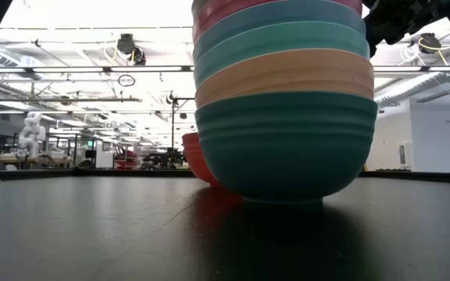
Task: Nest bowls inside each other
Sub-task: Stack the white bowl on top of the gray bowl
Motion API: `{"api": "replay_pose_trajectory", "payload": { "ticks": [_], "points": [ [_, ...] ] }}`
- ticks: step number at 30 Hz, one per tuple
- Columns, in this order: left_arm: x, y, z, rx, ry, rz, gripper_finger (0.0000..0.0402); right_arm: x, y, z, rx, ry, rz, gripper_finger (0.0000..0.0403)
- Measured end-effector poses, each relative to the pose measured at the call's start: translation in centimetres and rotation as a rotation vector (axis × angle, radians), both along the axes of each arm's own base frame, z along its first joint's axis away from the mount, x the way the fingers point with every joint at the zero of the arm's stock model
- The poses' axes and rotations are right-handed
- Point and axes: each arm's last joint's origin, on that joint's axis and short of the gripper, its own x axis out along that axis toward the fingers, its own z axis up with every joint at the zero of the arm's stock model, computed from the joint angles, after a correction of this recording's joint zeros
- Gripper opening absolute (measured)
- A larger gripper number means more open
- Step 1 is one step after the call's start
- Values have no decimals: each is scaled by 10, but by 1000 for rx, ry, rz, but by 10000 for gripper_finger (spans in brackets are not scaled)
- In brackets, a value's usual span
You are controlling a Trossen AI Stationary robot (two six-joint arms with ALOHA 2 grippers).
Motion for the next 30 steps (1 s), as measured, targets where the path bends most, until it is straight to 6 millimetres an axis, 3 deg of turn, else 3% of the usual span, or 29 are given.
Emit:
{"api": "replay_pose_trajectory", "payload": {
  "ticks": [14, 30],
  "points": [
    [28, 4, -45, 38, 94, 1, 4, 0, 0, 0, 5, 5, -2, 137],
    [32, -11, -69, 101, 209, -8, 4, 0, 0, -1, 10, 7, -3, 137]
  ]
}}
